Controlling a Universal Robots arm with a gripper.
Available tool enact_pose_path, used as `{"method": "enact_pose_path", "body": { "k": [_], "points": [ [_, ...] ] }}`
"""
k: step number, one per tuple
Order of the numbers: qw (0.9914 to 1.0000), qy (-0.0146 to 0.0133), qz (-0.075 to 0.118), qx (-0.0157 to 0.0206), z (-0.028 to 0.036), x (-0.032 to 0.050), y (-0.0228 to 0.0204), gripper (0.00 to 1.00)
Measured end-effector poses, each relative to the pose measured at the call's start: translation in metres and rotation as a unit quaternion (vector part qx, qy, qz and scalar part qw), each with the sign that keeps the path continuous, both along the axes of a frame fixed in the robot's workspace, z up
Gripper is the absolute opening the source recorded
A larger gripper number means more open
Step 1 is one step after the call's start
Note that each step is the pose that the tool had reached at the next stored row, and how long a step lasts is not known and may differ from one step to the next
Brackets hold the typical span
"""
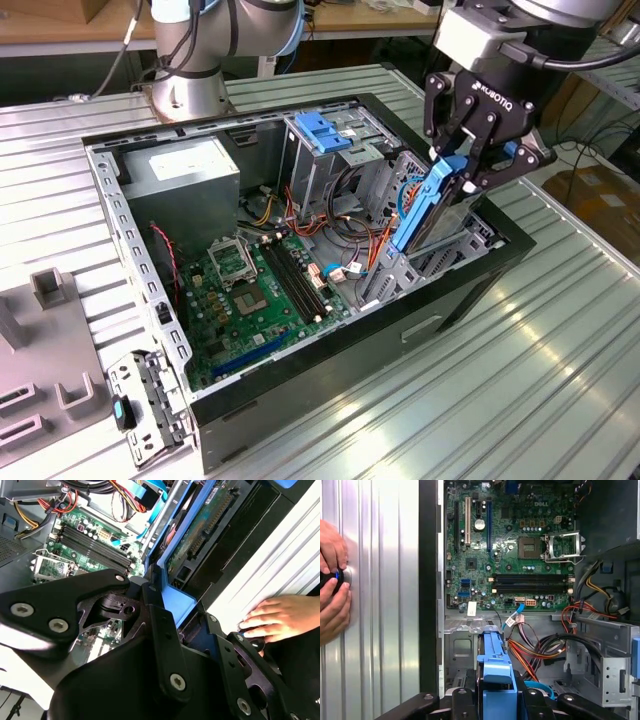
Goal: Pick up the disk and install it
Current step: 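Insert the disk into the insertion slot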
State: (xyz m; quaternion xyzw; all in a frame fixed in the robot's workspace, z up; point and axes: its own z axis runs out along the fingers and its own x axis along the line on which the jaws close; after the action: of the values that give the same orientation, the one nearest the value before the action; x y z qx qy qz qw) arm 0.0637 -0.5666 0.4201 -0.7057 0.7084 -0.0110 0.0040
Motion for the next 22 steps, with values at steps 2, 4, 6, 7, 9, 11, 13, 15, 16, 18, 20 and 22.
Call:
{"method": "enact_pose_path", "body": {
  "k": [2,4,6,7,9,11,13,15,16,18,20,22],
  "points": [
    [1.00000,0.0000,0.000,0.0000,-0.0014,0.0000,-0.0001,0.37],
    [1.00000,0.0000,0.000,0.0000,-0.0026,0.0000,-0.0001,0.37],
    [1.00000,0.0000,0.000,0.0000,-0.0044,0.0000,-0.0001,0.37],
    [1.00000,0.0000,0.000,0.0000,-0.0054,0.0000,-0.0001,0.37],
    [1.00000,0.0000,0.000,0.0000,-0.0074,0.0000,-0.0002,0.37],
    [1.00000,0.0000,0.000,0.0000,-0.0087,0.0000,-0.0002,0.37],
    [1.00000,0.0000,0.000,0.0000,-0.0101,0.0000,-0.0003,0.37],
    [1.00000,0.0000,0.000,0.0000,-0.0116,0.0000,-0.0003,0.37],
    [1.00000,0.0000,0.000,0.0000,-0.0124,0.0000,-0.0004,0.37],
    [1.00000,0.0000,0.000,0.0000,-0.0137,0.0000,-0.0004,0.37],
    [1.00000,0.0000,0.000,0.0000,-0.0152,0.0000,-0.0005,0.37],
    [1.00000,0.0000,0.000,0.0000,-0.0166,0.0000,-0.0006,0.37]
  ]
}}
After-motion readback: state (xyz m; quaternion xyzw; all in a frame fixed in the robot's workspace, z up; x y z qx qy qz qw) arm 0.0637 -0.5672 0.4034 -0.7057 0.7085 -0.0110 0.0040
